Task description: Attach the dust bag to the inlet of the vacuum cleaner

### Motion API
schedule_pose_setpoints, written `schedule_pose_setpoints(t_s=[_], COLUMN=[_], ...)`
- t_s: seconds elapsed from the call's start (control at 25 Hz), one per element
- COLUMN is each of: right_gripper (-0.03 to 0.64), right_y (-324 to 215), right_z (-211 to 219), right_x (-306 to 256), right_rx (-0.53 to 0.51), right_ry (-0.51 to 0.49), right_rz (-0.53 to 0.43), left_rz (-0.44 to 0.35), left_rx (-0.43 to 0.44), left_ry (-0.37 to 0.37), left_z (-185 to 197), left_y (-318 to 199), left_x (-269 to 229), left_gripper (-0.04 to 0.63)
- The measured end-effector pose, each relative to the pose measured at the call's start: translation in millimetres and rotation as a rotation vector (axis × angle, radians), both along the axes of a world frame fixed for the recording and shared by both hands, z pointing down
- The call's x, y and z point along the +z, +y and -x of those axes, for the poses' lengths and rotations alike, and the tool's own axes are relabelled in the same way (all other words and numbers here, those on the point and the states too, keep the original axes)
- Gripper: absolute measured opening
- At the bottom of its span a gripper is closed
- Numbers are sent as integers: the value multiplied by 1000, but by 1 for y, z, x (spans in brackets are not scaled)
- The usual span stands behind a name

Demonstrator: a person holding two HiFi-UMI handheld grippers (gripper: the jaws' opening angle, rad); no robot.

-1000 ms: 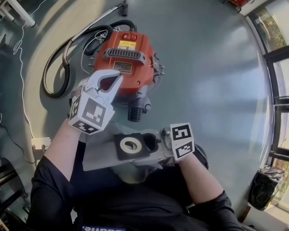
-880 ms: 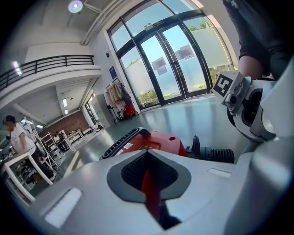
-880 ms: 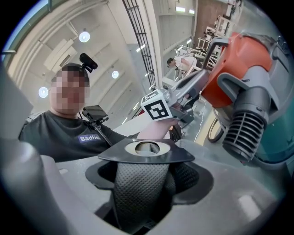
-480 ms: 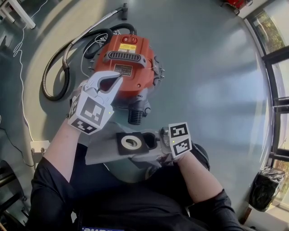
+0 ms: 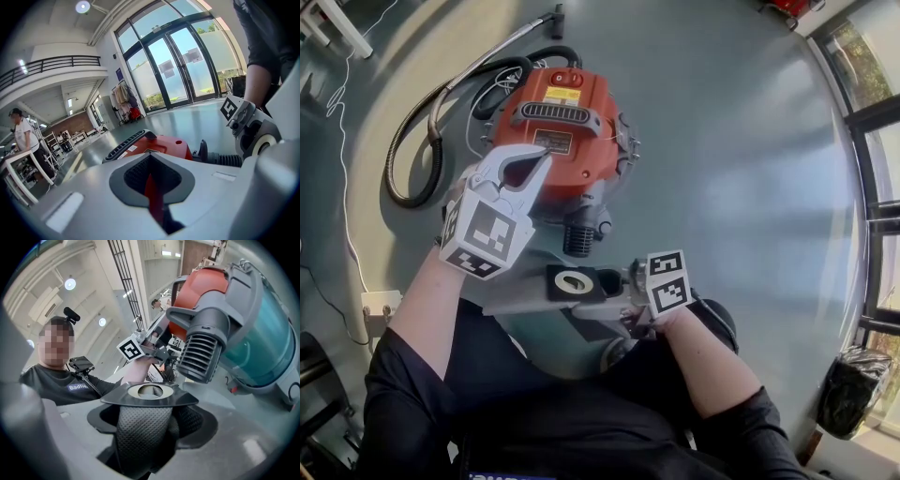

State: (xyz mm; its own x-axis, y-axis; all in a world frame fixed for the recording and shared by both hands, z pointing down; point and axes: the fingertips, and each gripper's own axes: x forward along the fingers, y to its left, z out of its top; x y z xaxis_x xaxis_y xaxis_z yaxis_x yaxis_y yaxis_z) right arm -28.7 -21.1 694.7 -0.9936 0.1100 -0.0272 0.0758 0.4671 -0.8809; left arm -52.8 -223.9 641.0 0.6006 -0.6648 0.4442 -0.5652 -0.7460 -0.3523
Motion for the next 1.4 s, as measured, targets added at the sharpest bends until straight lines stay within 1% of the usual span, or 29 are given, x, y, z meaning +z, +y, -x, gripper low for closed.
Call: schedule_pose_setpoints(t_s=[0.2, 0.6, 0.84, 1.12, 1.28, 1.4], right_gripper=[311, 311, 311, 311, 311, 310], right_y=[-3, -18, -30, -36, -39, -42], right_z=[1, -9, -10, -8, -3, -3], right_x=[9, 31, 34, 34, 29, 30], right_rx=[12, 86, 110, 120, 136, 150], right_ry=[8, 50, 66, 70, -10, -29], right_rz=[24, 102, 140, 230, 330, 396], left_rz=[3, -8, -5, -16, -26, -24], left_rx=[-13, -32, -22, 16, 24, 24], left_ry=[0, 0, -3, -26, -30, -25], left_z=[0, 1, -1, -3, -4, -4], left_y=[0, 1, 1, 4, 6, 7], left_x=[1, 1, 1, -1, 0, 1], left_gripper=[12, 12, 12, 12, 12, 12])
